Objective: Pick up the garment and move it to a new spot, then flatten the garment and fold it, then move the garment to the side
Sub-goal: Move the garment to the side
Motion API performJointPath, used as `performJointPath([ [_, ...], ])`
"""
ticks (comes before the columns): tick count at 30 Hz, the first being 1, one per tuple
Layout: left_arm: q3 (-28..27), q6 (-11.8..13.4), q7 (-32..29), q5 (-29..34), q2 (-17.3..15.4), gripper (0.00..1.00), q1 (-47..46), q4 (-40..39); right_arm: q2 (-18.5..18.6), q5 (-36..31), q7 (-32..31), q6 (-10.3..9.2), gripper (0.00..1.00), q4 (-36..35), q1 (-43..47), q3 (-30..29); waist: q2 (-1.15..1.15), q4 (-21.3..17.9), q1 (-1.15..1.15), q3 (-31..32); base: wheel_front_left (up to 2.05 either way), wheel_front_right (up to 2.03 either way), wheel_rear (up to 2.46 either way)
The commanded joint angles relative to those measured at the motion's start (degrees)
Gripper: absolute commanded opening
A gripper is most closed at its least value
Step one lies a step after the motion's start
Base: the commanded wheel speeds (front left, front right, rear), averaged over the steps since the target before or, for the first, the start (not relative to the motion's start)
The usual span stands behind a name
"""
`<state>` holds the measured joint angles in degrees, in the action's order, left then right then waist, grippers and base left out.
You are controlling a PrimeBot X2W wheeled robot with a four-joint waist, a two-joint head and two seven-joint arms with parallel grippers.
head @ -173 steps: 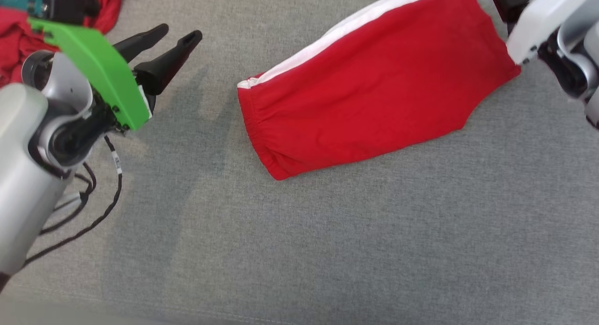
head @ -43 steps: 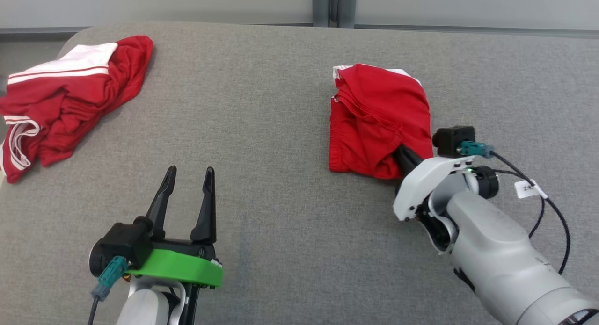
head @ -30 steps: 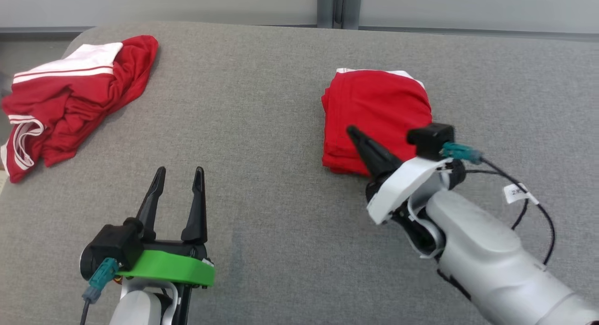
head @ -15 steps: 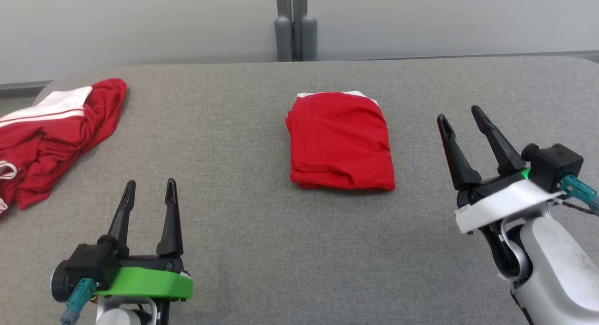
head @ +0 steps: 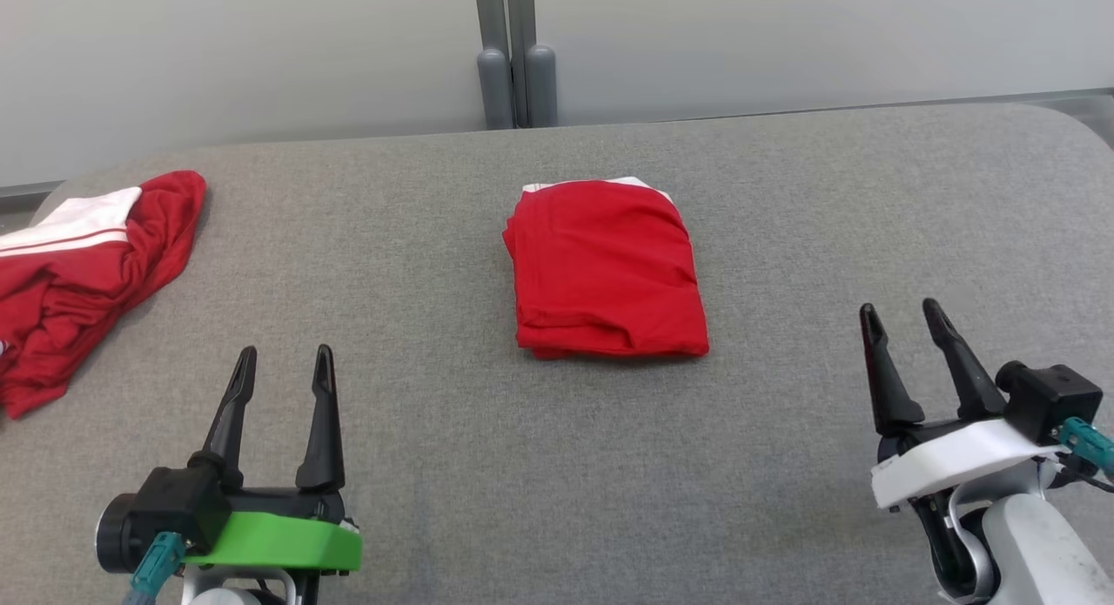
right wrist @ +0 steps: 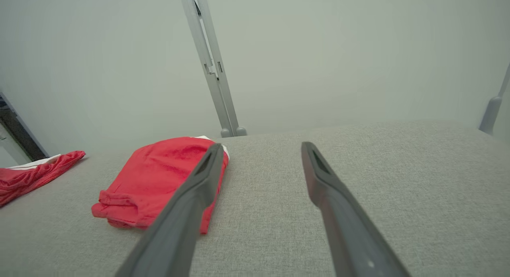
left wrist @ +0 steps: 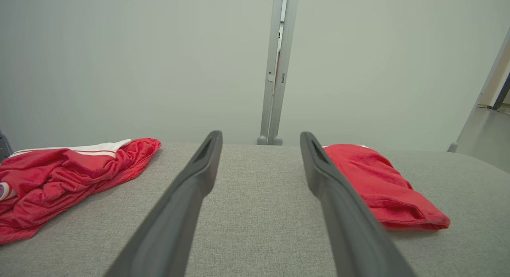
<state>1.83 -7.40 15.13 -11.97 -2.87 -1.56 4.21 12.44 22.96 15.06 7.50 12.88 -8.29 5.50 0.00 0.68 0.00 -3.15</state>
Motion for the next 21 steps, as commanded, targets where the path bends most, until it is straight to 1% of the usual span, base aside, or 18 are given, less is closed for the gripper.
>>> performJointPath([
  [1, 0.0, -0.1, 0.0, -0.2, -0.3, 1.00, 0.3, -0.1, -0.1, -0.1, 0.2, -0.02, 1.00, 0.6, -0.4, 0.8, 0.00, 0.2, 0.00, -0.2, 0.00, 0.00, 0.00],
  [4, 0.6, -0.1, 0.0, -0.4, -0.3, 1.00, -0.7, -0.2, 0.5, 1.2, 0.2, -0.02, 1.00, 3.2, -2.8, 2.9, 0.00, 1.1, 0.00, -1.0, 0.00, 0.00, 0.00],
  [6, 1.6, -0.1, 0.0, -0.7, -0.3, 1.00, -1.9, -0.3, 0.7, 3.0, -1.1, -0.02, 1.00, 6.4, -6.4, 5.0, 0.00, 2.7, 0.00, -2.8, 0.00, 0.00, 0.00],
  [10, 3.1, -0.1, 0.0, -1.0, -0.2, 1.00, -3.2, 0.4, 0.6, 4.5, -5.7, -0.02, 1.00, 11.6, -13.7, 6.1, 0.00, 5.6, 0.00, -5.5, 0.00, 0.00, 0.00],
  [16, 5.0, -0.1, 0.0, -2.9, -0.1, 1.00, -5.7, 1.4, 0.3, 6.0, -15.0, -0.02, 1.00, 21.0, -25.1, 5.3, 0.00, 10.3, 0.00, -10.2, 0.00, 0.00, 0.00],
  [18, 5.3, -0.1, 0.0, -3.3, -0.1, 1.00, -6.7, 1.9, -0.2, 6.5, -19.1, -0.02, 1.00, 25.3, -28.2, 4.6, 0.00, 12.0, 0.00, -11.6, 0.00, 0.00, 0.00],
  [21, 5.6, -0.1, 0.0, -4.3, -0.1, 1.00, -7.7, 2.1, -0.5, 7.5, -23.8, -0.02, 1.00, 30.6, -31.8, 3.0, 0.00, 13.8, 0.00, -13.1, 0.00, 0.00, 0.00],
])
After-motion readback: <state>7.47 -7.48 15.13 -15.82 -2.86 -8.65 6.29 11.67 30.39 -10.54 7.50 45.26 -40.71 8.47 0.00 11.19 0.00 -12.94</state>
